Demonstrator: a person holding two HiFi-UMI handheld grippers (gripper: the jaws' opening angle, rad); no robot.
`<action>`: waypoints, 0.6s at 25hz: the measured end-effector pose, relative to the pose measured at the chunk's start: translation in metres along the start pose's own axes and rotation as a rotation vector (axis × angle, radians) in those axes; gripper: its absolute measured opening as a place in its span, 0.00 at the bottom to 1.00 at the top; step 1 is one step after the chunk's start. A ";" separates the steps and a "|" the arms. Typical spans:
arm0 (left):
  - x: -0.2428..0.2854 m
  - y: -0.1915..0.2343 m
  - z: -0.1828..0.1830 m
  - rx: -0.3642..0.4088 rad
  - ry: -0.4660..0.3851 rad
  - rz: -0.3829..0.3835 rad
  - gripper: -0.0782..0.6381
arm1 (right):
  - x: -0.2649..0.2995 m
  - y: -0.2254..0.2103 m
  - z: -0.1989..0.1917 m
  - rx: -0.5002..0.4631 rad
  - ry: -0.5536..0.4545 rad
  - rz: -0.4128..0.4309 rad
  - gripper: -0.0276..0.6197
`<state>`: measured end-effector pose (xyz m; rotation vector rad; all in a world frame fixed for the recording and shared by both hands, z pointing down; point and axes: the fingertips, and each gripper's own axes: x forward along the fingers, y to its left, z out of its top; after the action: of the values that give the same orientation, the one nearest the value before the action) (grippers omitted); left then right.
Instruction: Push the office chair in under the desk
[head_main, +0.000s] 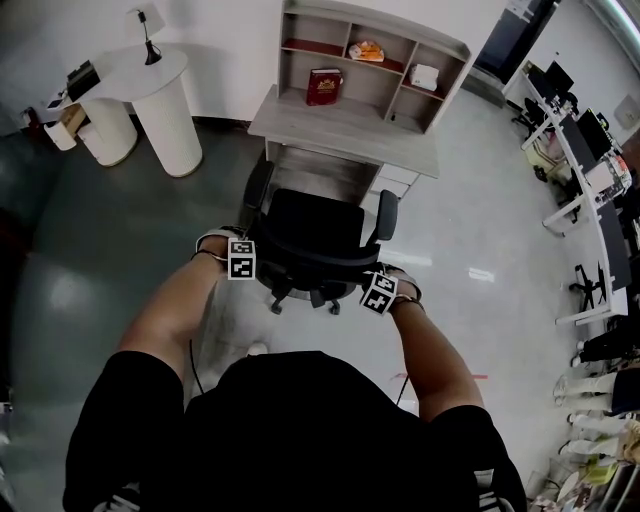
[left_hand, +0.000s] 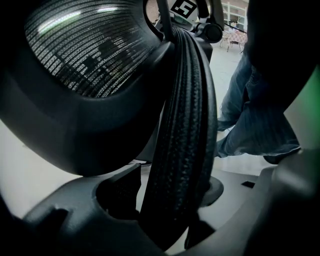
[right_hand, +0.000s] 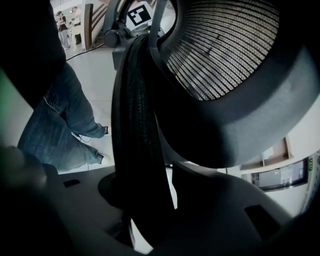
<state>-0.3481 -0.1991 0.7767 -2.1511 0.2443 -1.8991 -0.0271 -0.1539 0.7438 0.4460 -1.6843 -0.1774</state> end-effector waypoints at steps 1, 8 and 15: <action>0.001 0.004 -0.002 -0.002 0.001 0.002 0.47 | 0.002 -0.003 0.003 -0.003 0.000 0.002 0.34; 0.009 0.031 -0.016 -0.001 0.001 0.003 0.47 | 0.016 -0.030 0.017 0.000 -0.002 -0.005 0.34; 0.015 0.058 -0.028 -0.007 0.011 -0.006 0.47 | 0.029 -0.057 0.032 0.002 -0.011 -0.006 0.34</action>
<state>-0.3716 -0.2613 0.7768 -2.1487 0.2471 -1.9170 -0.0500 -0.2218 0.7443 0.4521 -1.6945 -0.1827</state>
